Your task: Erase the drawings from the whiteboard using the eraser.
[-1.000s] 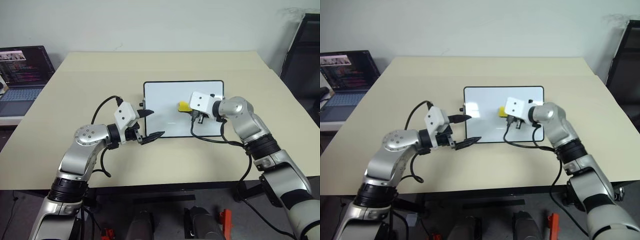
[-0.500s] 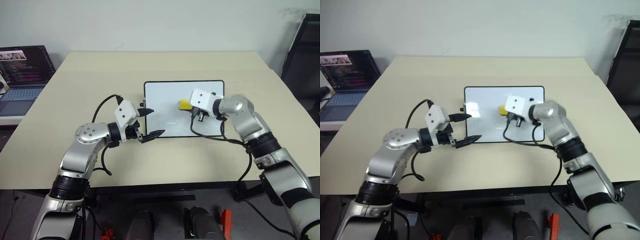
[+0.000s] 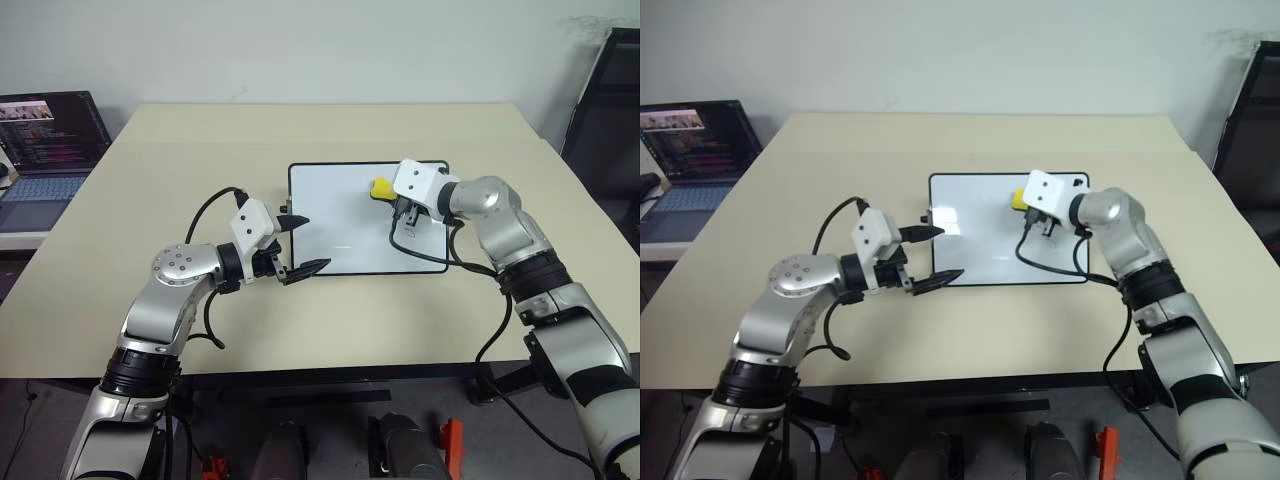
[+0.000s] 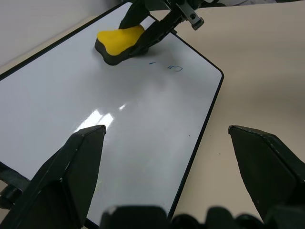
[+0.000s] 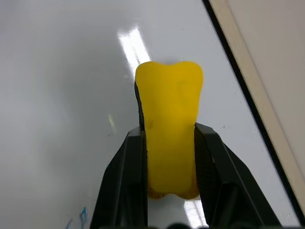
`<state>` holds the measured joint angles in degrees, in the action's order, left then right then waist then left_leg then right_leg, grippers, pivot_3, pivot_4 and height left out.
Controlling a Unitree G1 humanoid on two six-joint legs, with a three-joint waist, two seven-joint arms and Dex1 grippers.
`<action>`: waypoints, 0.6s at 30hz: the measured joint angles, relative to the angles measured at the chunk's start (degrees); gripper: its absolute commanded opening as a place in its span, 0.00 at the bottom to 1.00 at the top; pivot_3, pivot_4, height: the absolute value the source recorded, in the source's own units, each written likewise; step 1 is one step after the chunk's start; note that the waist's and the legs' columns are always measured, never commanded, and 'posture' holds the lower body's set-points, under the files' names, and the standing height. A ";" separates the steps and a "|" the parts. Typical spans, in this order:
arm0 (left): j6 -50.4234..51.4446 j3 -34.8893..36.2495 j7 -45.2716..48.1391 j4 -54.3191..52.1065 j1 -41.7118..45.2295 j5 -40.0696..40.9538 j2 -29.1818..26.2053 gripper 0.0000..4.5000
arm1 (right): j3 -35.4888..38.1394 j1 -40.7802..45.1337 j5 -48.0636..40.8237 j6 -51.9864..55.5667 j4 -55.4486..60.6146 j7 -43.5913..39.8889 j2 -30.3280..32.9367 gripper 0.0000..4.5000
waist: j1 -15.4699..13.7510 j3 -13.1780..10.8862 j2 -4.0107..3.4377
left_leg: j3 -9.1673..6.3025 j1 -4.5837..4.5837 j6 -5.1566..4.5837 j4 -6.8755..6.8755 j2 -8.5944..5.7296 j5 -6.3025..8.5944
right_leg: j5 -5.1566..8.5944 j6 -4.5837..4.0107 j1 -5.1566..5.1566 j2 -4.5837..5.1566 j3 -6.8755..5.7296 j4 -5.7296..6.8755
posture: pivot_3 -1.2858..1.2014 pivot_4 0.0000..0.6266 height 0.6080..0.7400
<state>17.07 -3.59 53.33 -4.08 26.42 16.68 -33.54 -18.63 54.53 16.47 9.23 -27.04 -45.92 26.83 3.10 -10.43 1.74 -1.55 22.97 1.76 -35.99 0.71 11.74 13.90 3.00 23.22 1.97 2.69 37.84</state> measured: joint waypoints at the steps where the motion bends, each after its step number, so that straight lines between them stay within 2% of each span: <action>1: 0.00 -0.01 0.00 0.00 0.00 0.00 0.00 1.00 | -0.18 -0.67 -0.18 0.26 0.89 -0.54 -0.07 0.22 | 0.06 0.00 0.00 | 0.01 0.00 0.00 0.00 0.00 0.00 | 0.00 0.00 0.01 0.00 0.01 0.00 | 0.52 0.24 1.00; 7: 0.00 -0.01 0.01 0.00 0.05 0.02 0.00 1.00 | 0.18 -2.83 -1.50 3.45 4.57 -2.05 -0.19 0.22 | 0.04 -0.01 0.00 | 0.00 0.00 0.00 -0.01 0.01 0.00 | 0.00 0.01 0.01 0.00 -0.01 0.00 | 0.52 0.24 1.00; 11: -0.01 0.04 -0.08 0.19 0.72 0.03 0.01 1.00 | 5.31 0.16 -6.05 7.32 8.25 -3.96 1.69 0.22 | -0.13 -0.16 -0.12 | 0.00 0.18 0.00 0.00 -0.01 0.00 | -0.01 0.00 0.19 0.00 0.00 -0.02 | 0.52 0.24 1.00; 15: -0.19 0.13 -0.07 0.33 1.28 0.02 -0.08 1.00 | 10.86 2.64 -9.99 9.25 15.56 -6.74 8.51 0.22 | -0.50 -0.15 -0.11 | -0.13 0.26 0.03 0.09 -0.01 0.05 | 0.05 -0.14 0.20 0.00 -0.14 -0.09 | 0.52 0.24 1.00; 18: -0.24 0.36 -0.07 0.49 1.19 0.01 -0.31 1.00 | 12.32 -0.80 -11.08 9.50 17.86 -8.93 13.66 0.22 | -1.10 -0.15 -0.11 | -0.12 0.34 0.02 0.10 -0.01 0.10 | 0.07 -0.15 0.21 0.01 -0.15 -0.18 | 0.52 0.24 1.00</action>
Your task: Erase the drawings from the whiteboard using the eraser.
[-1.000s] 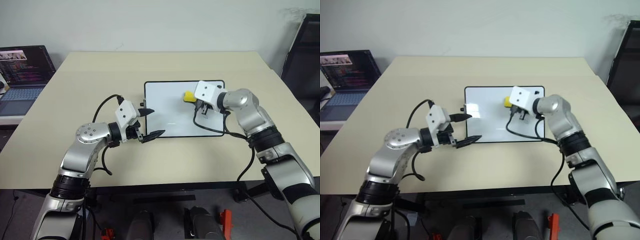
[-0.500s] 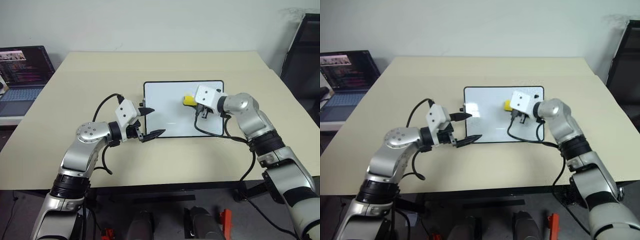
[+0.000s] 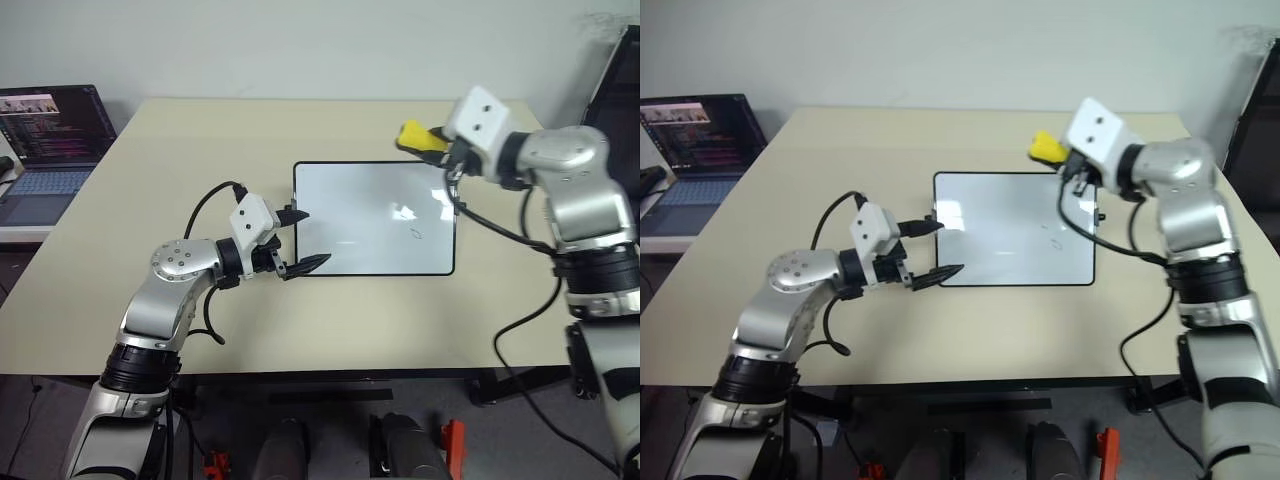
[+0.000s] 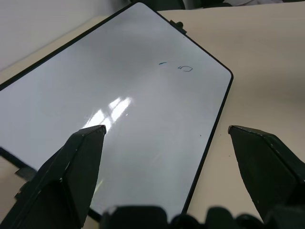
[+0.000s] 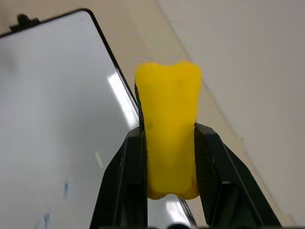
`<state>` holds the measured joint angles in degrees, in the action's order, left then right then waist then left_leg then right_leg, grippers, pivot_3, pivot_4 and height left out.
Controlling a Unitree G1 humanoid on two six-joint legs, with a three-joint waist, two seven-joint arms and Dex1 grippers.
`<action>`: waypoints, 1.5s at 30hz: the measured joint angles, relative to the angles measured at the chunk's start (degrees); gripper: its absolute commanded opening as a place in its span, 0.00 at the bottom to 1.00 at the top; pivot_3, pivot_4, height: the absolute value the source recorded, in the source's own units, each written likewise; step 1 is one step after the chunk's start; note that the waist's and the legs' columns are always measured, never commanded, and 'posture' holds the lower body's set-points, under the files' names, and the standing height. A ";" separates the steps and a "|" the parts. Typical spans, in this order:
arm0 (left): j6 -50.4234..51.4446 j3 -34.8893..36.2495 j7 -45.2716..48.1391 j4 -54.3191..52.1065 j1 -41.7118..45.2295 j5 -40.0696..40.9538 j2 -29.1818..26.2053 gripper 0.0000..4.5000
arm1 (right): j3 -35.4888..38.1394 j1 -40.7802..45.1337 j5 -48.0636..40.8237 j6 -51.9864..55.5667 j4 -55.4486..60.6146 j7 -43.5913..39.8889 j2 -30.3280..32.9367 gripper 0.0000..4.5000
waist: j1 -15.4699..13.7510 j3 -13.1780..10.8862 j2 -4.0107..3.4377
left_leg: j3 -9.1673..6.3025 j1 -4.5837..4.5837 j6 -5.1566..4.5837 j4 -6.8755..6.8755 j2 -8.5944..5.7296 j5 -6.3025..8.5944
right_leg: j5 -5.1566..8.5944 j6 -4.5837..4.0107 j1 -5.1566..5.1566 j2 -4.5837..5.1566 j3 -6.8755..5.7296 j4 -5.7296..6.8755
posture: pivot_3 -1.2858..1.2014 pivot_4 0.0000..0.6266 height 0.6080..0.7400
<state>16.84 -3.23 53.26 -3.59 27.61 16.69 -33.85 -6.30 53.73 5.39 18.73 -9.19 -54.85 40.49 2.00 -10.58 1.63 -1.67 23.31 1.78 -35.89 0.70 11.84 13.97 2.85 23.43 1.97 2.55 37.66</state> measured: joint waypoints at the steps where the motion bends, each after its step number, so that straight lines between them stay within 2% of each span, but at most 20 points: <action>1: 0.00 0.08 0.01 0.02 0.03 0.00 -0.06 1.00 | 0.24 -1.75 -0.28 -0.02 0.58 -0.66 1.32 0.22 | -0.08 0.00 0.00 | 0.00 0.03 0.00 0.00 -0.01 0.00 | 0.00 0.00 0.01 0.00 0.00 -0.02 | 0.52 0.24 1.00; 6: 0.00 0.98 0.41 0.10 -0.22 0.16 -1.28 1.00 | 4.90 -11.41 -4.67 -2.66 1.02 -5.03 9.33 0.22 | -0.21 -0.04 -0.05 | 0.03 0.14 0.00 -0.04 -0.04 0.00 | 0.01 0.02 0.08 0.04 0.02 -0.05 | 0.52 0.24 1.00; 8: -0.02 1.43 0.76 0.21 -0.23 0.19 -1.58 1.00 | 8.45 -14.87 -5.88 -5.09 -0.09 -6.12 14.24 0.22 | -0.28 -0.05 -0.05 | 0.01 0.13 0.00 -0.04 -0.04 0.00 | 0.02 0.03 0.07 0.04 0.00 -0.07 | 0.52 0.24 1.00; 11: 0.00 1.87 1.00 0.85 -0.34 0.18 -2.25 1.00 | 13.49 -20.04 -7.51 -6.15 -0.60 -6.41 18.17 0.22 | -0.23 -0.05 -0.05 | 0.02 0.12 0.00 -0.05 -0.02 0.00 | 0.04 0.06 0.05 0.04 0.01 -0.08 | 0.52 0.24 1.00; 15: 0.23 2.46 1.16 0.79 -0.95 0.21 -2.69 1.00 | 16.66 -27.15 -8.93 -6.29 0.02 -6.51 20.53 0.22 | 0.31 -0.05 -0.06 | 0.15 0.02 0.00 -0.06 0.00 0.00 | 0.15 0.25 0.05 0.03 0.12 -0.01 | 0.52 0.24 1.00; 19: 0.34 2.56 1.29 0.73 -1.47 0.21 -3.10 1.00 | 17.50 -30.32 -10.17 -6.00 3.09 -6.80 20.93 0.22 | 0.46 -0.05 -0.06 | 0.15 -0.05 0.00 -0.09 0.00 0.00 | 0.16 0.27 0.00 0.01 0.14 0.06 | 0.52 0.24 1.00; 35: 1.26 2.55 1.10 0.94 0.02 0.03 -3.56 1.00 | 16.94 -29.07 -12.36 -7.02 3.84 -6.30 20.93 0.22 | 0.00 -0.05 -0.06 | 0.14 -0.06 0.00 -0.13 -0.02 0.00 | 0.15 0.29 -0.06 0.02 0.14 0.03 | 0.52 0.24 1.00; 45: 1.32 2.46 1.06 0.95 0.79 -0.11 -3.53 1.00 | 15.53 -23.74 -11.83 -7.74 1.42 -5.06 20.05 0.22 | 0.05 -0.05 -0.06 | 0.14 -0.06 0.00 -0.13 -0.01 0.00 | 0.15 0.29 -0.06 0.02 0.14 0.04 | 0.52 0.24 1.00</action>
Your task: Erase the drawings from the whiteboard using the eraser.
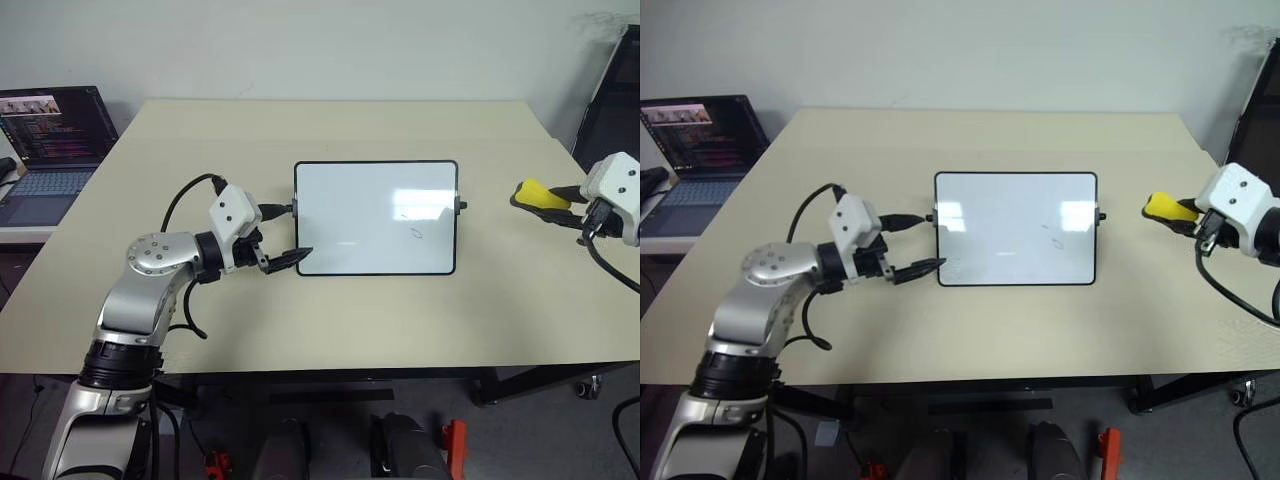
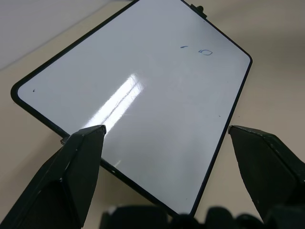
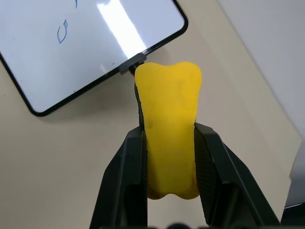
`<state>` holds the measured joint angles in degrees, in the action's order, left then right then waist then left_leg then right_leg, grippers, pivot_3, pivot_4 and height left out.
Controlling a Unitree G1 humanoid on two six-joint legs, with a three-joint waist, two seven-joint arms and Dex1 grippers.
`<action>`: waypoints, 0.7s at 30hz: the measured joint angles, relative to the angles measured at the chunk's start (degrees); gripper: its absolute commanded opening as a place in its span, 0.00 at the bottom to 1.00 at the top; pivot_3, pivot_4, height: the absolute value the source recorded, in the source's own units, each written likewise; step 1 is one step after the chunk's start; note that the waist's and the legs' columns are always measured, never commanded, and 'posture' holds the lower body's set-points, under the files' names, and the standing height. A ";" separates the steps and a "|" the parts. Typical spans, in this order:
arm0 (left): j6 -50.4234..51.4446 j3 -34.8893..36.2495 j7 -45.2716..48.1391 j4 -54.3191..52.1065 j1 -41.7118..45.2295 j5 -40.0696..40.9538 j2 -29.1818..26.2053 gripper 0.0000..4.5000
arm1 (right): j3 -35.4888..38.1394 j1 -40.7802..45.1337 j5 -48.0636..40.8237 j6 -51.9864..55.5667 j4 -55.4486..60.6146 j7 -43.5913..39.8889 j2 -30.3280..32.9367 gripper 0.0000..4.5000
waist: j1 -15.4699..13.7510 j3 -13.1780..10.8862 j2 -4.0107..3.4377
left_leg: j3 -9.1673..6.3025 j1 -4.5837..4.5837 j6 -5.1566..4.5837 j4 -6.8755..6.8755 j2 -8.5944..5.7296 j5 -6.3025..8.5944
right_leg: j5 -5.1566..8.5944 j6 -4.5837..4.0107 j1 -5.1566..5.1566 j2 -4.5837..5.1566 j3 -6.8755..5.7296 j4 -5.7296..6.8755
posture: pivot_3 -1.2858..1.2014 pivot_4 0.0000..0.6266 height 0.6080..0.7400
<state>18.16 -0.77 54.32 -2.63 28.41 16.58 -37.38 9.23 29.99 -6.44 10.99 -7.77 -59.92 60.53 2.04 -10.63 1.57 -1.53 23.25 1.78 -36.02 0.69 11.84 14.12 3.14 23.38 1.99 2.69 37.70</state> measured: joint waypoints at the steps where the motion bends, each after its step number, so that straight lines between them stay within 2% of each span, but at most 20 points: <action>1: -0.03 -0.05 0.01 0.00 0.22 0.00 0.07 1.00 | -0.07 0.74 -0.16 0.06 0.03 0.18 -0.35 0.22 | 0.00 0.00 0.00 | -0.01 0.00 0.00 0.00 0.00 0.00 | 0.00 0.00 0.00 0.00 -0.01 0.00 | 0.52 0.24 1.00; 21: -1.24 -0.14 0.10 0.25 1.17 -0.34 0.57 1.00 | -3.77 3.31 -1.37 1.00 0.92 0.14 -2.71 0.22 | -0.13 0.00 0.00 | -0.01 0.01 0.00 0.00 0.00 0.00 | -0.01 -0.01 0.00 0.00 -0.01 0.01 | 0.52 0.24 1.00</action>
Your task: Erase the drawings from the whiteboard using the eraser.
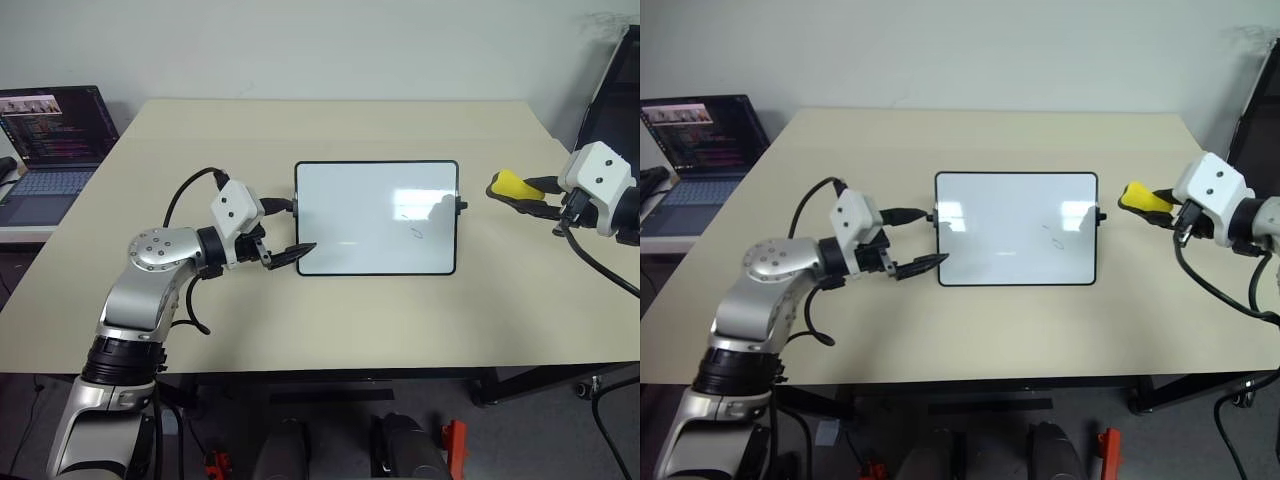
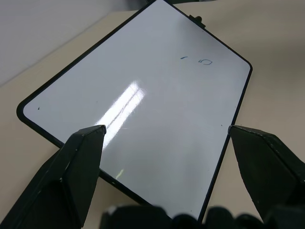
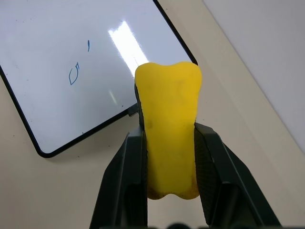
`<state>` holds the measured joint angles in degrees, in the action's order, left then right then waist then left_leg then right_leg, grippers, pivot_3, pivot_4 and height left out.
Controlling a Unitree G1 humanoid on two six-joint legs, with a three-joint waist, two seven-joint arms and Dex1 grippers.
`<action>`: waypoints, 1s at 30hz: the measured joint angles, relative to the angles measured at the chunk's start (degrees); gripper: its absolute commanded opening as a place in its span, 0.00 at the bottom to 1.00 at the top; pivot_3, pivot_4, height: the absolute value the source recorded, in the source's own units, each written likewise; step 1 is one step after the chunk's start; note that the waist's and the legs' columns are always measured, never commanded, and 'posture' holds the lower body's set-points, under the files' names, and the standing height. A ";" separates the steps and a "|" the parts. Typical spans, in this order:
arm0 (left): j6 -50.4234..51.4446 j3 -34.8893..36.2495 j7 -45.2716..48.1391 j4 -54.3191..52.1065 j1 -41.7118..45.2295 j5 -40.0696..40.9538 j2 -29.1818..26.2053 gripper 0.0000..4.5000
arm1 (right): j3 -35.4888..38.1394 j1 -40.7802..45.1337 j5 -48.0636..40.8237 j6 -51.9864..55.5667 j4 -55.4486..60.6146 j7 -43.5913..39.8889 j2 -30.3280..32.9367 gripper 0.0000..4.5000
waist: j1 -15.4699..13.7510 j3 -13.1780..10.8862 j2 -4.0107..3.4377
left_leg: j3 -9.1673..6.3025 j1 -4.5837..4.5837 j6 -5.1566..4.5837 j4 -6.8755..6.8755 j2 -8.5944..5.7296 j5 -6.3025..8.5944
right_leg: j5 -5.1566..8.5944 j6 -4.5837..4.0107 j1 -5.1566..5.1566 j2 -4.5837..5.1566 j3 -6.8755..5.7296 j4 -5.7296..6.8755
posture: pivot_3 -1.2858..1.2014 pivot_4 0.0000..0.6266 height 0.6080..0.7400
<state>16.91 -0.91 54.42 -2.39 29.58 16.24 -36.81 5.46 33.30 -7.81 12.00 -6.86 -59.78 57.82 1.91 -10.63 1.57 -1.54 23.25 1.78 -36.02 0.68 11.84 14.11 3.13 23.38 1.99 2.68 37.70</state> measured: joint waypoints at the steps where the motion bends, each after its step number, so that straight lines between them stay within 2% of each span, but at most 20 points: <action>1: 0.00 0.00 0.00 0.01 0.03 -0.03 0.00 1.00 | 0.00 0.00 0.00 0.00 0.00 0.00 -0.01 0.22 | 0.00 0.00 0.00 | 0.00 0.00 0.00 0.00 0.00 0.00 | 0.00 0.00 0.00 0.00 0.00 0.00 | 0.52 0.24 1.00; 9: 0.00 -0.01 -0.03 0.01 0.07 -0.20 0.04 1.00 | -0.06 0.72 -0.12 0.69 0.09 -0.06 -0.42 0.22 | 0.03 0.00 0.00 | 0.01 0.00 0.00 -0.01 0.00 0.00 | -0.02 -0.03 0.00 0.00 0.01 0.01 | 0.52 0.24 1.00; 12: 0.04 -0.47 -0.03 0.01 0.42 -0.74 0.04 1.00 | -0.99 1.99 -0.60 2.25 3.36 -0.29 -1.61 0.22 | 0.09 0.00 0.00 | -0.02 -0.01 0.00 -0.01 0.01 0.00 | -0.01 -0.03 0.00 -0.01 -0.01 0.03 | 0.52 0.24 1.00; 17: 1.43 -3.68 -0.45 -0.01 2.06 -2.41 0.59 1.00 | -10.15 2.49 1.20 4.20 11.99 0.06 -8.01 0.22 | 0.01 0.00 0.00 | -0.05 0.00 0.00 -0.05 0.00 0.00 | 0.00 0.01 -0.01 -0.04 -0.01 0.05 | 0.52 0.24 1.00; 20: 3.09 -5.28 -1.28 -0.09 3.81 -3.73 0.60 1.00 | -13.87 4.07 5.08 3.87 10.89 1.95 -9.65 0.22 | -0.11 0.00 0.00 | -0.04 0.03 0.01 -0.08 -0.03 0.00 | -0.02 0.04 0.00 0.00 -0.01 0.03 | 0.52 0.24 1.00; 30: 8.91 -6.72 -2.28 -5.08 5.35 -4.42 0.50 1.00 | -16.45 8.08 13.47 1.00 3.82 5.13 -10.29 0.22 | 0.09 0.00 0.00 | -0.07 0.04 0.00 -0.06 -0.02 0.00 | -0.14 -0.20 0.02 -0.01 -0.05 0.04 | 0.52 0.24 1.00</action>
<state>25.82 -7.63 52.14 -7.47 34.92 11.82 -36.32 -10.99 41.39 5.66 13.00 -3.04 -54.65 47.54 2.00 -10.63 1.57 -1.61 23.30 1.78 -36.08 0.66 11.84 13.98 2.93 23.40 1.98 2.63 37.74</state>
